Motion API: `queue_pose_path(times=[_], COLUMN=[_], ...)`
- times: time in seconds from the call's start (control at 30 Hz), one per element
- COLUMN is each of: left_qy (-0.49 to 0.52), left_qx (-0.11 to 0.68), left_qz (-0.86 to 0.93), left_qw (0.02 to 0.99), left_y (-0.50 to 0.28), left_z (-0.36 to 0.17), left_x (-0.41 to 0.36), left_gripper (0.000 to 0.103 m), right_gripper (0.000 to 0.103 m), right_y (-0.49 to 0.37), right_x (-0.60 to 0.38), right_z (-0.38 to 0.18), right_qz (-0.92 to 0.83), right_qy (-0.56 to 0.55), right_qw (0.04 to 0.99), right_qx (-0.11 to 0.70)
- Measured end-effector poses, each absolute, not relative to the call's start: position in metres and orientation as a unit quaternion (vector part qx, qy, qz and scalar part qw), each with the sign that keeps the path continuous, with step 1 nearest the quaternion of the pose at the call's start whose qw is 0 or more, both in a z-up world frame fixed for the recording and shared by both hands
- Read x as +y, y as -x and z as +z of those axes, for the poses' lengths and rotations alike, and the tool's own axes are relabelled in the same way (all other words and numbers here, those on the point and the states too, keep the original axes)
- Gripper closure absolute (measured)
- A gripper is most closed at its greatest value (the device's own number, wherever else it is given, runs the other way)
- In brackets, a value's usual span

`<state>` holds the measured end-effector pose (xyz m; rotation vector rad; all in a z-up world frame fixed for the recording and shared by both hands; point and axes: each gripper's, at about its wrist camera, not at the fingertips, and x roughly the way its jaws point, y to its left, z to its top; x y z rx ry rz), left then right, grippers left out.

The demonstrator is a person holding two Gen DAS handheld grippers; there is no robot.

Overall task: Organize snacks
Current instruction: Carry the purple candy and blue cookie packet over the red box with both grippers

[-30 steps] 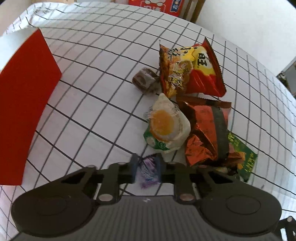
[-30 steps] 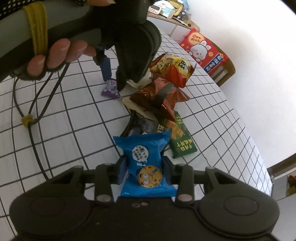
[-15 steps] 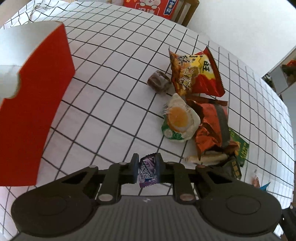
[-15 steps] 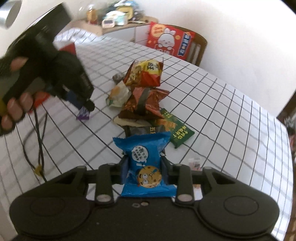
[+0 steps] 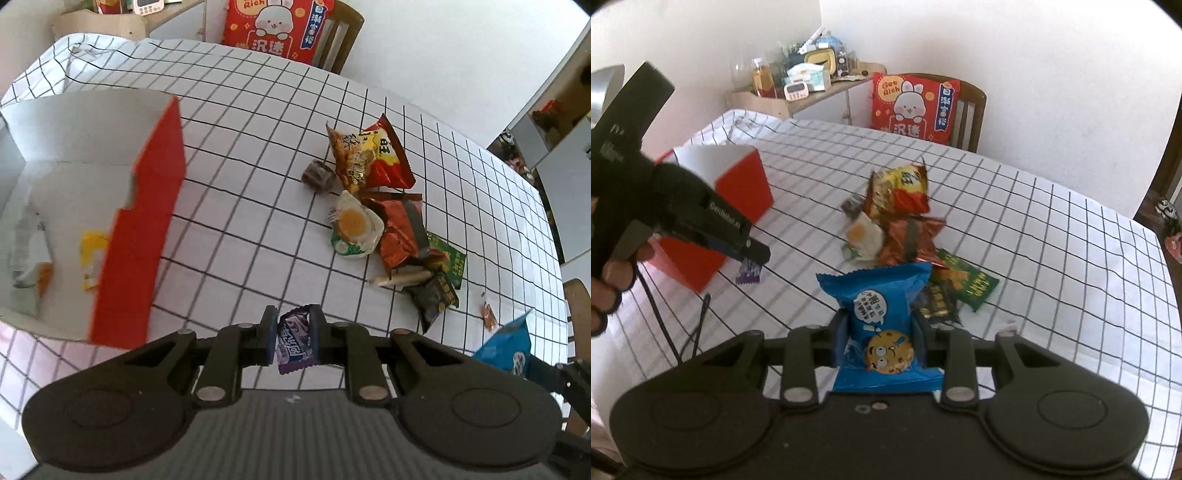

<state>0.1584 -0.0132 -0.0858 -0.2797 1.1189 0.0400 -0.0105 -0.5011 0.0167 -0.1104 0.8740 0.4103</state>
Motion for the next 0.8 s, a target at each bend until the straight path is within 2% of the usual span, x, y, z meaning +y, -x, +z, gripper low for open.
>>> queue_pose_path(times=[0.8], left_qy=[0.154], left_qx=[0.472], left_qz=[0.034], left_qw=[0.867], left_y=[-0.112], left_z=[-0.017], left_x=[0.099], left_gripper=[0.086], right_gripper=[0.069], right_y=[0.011], right_x=[-0.369], right_z=[0.066], right_qz=[0.248], right_qy=[0.02], right_qw=[0.887], right_qx=[0.389])
